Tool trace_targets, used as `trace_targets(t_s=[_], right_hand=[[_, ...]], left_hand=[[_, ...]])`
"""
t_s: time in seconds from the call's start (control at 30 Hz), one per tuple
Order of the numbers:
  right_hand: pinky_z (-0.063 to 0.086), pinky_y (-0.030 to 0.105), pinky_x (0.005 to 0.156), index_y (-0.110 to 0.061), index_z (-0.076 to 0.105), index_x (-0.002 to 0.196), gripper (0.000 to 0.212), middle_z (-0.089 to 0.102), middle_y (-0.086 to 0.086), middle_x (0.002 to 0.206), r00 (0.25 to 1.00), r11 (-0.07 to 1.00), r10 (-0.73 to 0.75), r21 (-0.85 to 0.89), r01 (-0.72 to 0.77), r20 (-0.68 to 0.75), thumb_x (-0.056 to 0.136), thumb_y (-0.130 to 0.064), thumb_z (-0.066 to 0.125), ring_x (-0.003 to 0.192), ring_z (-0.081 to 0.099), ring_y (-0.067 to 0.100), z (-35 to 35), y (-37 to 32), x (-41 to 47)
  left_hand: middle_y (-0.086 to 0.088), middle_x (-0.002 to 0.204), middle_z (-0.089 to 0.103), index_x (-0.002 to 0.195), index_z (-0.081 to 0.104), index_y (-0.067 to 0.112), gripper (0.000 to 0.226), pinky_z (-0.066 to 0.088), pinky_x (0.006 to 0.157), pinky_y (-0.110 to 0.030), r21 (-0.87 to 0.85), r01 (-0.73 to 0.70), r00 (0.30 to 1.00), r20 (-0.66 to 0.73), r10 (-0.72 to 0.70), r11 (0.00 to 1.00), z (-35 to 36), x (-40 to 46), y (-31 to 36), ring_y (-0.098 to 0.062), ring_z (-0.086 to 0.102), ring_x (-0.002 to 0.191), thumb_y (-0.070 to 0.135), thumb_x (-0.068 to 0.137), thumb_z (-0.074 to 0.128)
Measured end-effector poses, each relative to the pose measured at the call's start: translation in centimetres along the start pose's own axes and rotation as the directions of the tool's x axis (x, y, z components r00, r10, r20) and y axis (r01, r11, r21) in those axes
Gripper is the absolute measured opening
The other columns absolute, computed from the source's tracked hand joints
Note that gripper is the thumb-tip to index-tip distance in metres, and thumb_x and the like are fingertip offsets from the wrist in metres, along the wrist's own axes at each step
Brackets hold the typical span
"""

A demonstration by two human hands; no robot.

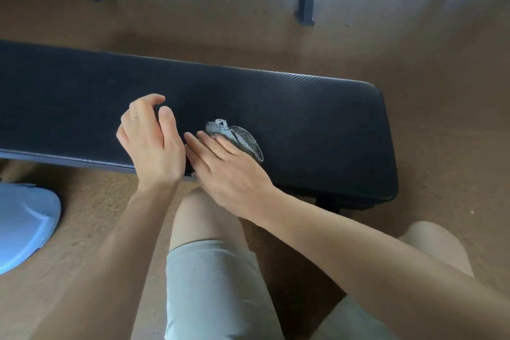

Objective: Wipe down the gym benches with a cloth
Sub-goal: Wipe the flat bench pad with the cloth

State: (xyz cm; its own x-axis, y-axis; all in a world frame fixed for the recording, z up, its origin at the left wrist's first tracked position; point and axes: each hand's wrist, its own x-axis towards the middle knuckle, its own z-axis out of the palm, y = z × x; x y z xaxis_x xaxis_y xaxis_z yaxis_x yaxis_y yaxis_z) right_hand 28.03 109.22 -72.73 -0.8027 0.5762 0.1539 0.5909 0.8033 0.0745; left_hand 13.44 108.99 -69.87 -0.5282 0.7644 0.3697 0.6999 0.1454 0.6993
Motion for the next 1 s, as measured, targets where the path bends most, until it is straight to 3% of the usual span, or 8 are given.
trace_targets(t_s=[0.17, 0.3, 0.6, 0.77, 0.83, 0.93, 1.0], right_hand=[[0.029, 0.049, 0.119, -0.002, 0.048, 0.147, 0.051, 0.046, 0.019, 0.155, 0.997, 0.994, -0.071, 0.083, 0.072, -0.015, 0.11, -0.028, 0.026, 0.146, 0.039, 0.037, 0.0, 0.9, 0.1], [0.026, 0.046, 0.124, -0.005, 0.029, 0.158, 0.058, 0.027, 0.016, 0.166, 0.997, 0.998, -0.06, -0.03, 0.061, 0.041, 0.11, -0.036, 0.033, 0.153, 0.027, 0.033, -0.6, 4.4, -5.5], [0.026, 0.045, 0.125, -0.005, 0.03, 0.159, 0.056, 0.026, 0.016, 0.168, 0.995, 0.994, 0.068, -0.094, -0.061, 0.073, 0.111, -0.035, 0.027, 0.154, 0.028, 0.032, -1.8, 8.4, -13.5], [0.024, 0.046, 0.126, 0.0, 0.027, 0.158, 0.055, 0.024, 0.02, 0.167, 0.999, 0.999, -0.024, -0.038, 0.026, 0.036, 0.112, -0.03, 0.025, 0.154, 0.025, 0.034, -0.8, 6.0, -8.7], [0.022, 0.046, 0.126, -0.001, 0.028, 0.158, 0.056, 0.024, 0.019, 0.167, 0.998, 0.998, -0.065, -0.019, 0.066, 0.025, 0.111, -0.03, 0.028, 0.155, 0.024, 0.033, -0.3, 3.9, -5.1], [0.023, 0.046, 0.123, -0.005, 0.045, 0.151, 0.051, 0.042, 0.017, 0.159, 0.996, 0.995, -0.088, 0.055, 0.088, -0.009, 0.105, -0.021, 0.03, 0.15, 0.035, 0.033, 0.6, 0.2, -0.5], [0.025, 0.045, 0.121, -0.007, 0.049, 0.149, 0.053, 0.047, 0.015, 0.156, 0.995, 0.995, -0.091, 0.046, 0.093, -0.04, 0.102, -0.018, 0.027, 0.147, 0.04, 0.033, 1.1, -0.8, 1.1]], left_hand=[[0.003, 0.126, 0.06, 0.121, 0.056, 0.015, 0.032, 0.024, 0.115, -0.041, 0.025, -0.071, 0.996, 0.061, 0.069, 0.997, 1.8, 0.6, 1.1, -0.018, 0.046, 0.124, 0.023, 0.105, 0.03], [0.002, 0.122, 0.063, 0.117, 0.06, 0.016, 0.03, 0.026, 0.11, -0.04, 0.153, -0.236, 0.969, 0.113, 0.22, 0.96, 3.2, 0.0, 1.1, -0.022, 0.051, 0.119, 0.022, 0.105, 0.033], [-0.002, 0.114, 0.067, 0.111, 0.061, 0.014, 0.028, 0.03, 0.109, -0.042, 0.203, -0.295, 0.955, 0.086, 0.283, 0.934, 3.2, -0.4, 1.2, -0.025, 0.056, 0.109, 0.02, 0.104, 0.035], [0.0, 0.109, 0.067, 0.114, 0.061, 0.013, 0.029, 0.028, 0.114, -0.036, 0.108, -0.185, 0.982, 0.04, 0.182, 0.977, 2.9, -0.3, 1.2, -0.02, 0.057, 0.106, 0.022, 0.103, 0.034], [0.002, 0.111, 0.067, 0.117, 0.061, 0.015, 0.032, 0.032, 0.114, -0.04, 0.048, -0.177, 0.981, 0.089, 0.173, 0.983, 2.7, 0.0, 0.9, -0.019, 0.057, 0.109, 0.025, 0.103, 0.034], [0.004, 0.117, 0.068, 0.119, 0.064, 0.016, 0.034, 0.041, 0.107, -0.045, -0.171, -0.08, 0.987, 0.126, 0.102, 0.982, 2.1, 0.7, 0.3, -0.018, 0.057, 0.116, 0.025, 0.102, 0.037], [0.002, 0.12, 0.068, 0.118, 0.065, 0.011, 0.034, 0.043, 0.107, -0.037, -0.314, 0.018, 0.996, 0.09, 0.01, 0.949, 1.2, 1.0, 0.5, -0.011, 0.059, 0.118, 0.02, 0.103, 0.036]])
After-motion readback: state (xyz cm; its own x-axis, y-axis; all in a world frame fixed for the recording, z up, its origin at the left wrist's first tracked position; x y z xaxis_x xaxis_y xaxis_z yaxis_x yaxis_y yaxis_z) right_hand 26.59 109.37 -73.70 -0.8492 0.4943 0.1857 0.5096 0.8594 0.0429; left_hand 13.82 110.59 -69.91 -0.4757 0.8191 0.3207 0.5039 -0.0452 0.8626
